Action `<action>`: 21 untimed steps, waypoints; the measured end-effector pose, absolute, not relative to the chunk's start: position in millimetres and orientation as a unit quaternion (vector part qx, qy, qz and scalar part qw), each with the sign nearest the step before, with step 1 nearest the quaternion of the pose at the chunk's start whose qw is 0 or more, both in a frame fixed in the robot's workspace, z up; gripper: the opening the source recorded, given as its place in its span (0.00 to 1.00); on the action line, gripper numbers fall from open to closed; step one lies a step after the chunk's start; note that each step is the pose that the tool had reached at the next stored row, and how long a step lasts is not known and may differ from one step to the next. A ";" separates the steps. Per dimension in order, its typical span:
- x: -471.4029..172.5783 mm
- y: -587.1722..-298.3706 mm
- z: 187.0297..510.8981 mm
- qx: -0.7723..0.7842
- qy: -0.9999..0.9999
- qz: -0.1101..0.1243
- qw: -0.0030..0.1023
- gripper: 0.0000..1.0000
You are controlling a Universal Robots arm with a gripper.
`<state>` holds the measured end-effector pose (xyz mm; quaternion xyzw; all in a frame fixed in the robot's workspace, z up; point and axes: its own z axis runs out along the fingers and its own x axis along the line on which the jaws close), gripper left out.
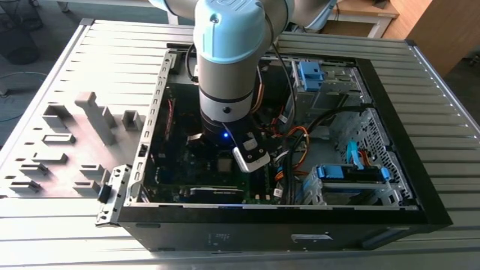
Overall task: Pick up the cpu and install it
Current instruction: 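Place the cpu into insertion slot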
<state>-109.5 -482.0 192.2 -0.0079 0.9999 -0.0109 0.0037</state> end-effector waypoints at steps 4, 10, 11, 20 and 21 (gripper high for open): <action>-109.6 -482.0 192.2 -0.008 1.000 -0.011 0.004 0.41; -109.9 -482.0 192.2 -0.008 1.000 -0.011 0.004 0.41; -109.9 -482.0 192.2 -0.008 1.000 -0.011 0.004 0.41; -110.2 -482.0 192.0 -0.008 1.000 -0.011 0.004 0.53; -110.2 -482.0 192.1 -0.008 1.000 -0.011 0.004 0.53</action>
